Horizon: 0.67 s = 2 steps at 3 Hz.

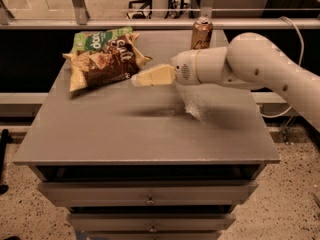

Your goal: Move brown chip bag near green rice chip bag

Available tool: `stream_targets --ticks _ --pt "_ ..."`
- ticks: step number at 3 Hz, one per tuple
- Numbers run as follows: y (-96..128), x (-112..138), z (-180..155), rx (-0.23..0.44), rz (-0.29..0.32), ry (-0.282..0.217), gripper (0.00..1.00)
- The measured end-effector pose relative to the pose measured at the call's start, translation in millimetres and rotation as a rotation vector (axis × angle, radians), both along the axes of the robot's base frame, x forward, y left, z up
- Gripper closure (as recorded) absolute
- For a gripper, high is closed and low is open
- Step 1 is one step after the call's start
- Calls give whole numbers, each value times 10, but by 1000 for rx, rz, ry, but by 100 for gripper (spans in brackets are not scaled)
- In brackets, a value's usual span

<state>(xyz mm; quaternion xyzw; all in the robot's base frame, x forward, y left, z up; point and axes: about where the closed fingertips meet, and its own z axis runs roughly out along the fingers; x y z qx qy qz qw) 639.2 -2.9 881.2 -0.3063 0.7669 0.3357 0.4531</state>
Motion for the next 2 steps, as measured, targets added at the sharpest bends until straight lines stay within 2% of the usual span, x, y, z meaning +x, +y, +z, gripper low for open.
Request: stream_targets --ticks 1,2 --pt "-481 -186 52 -33 0 -86 0" --pt "-480 -187 52 -33 0 -86 0"
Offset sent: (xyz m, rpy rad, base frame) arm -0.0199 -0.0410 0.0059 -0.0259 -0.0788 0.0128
